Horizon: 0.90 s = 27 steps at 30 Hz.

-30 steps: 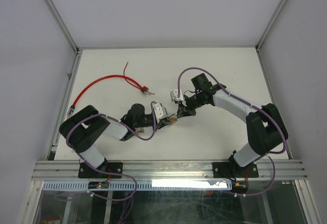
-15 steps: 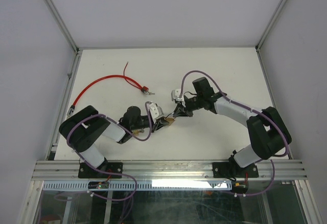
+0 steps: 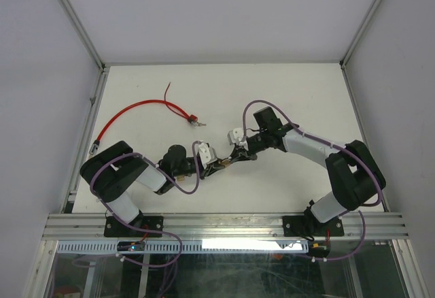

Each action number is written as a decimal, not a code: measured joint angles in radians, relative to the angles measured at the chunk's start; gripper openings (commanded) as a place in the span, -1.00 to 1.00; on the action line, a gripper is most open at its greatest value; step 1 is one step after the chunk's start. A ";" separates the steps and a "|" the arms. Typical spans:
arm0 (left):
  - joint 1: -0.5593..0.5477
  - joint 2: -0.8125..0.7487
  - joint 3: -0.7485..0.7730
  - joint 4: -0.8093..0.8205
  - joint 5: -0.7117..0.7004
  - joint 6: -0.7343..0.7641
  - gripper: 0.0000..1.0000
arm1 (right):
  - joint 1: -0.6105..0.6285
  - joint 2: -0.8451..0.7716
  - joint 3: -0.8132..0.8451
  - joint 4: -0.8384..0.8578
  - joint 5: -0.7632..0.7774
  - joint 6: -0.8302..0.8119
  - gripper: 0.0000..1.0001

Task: Lock with the key
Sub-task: Lock the lock.

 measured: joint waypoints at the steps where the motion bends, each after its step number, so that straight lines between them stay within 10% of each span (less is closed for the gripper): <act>1: 0.000 0.000 -0.002 0.003 0.003 0.006 -1.00 | 0.002 0.003 0.000 -0.002 -0.006 0.002 -1.00; 27: 0.013 -0.001 -0.079 0.123 -0.074 -0.068 -1.00 | 0.072 0.101 0.010 0.296 -0.064 0.309 -1.00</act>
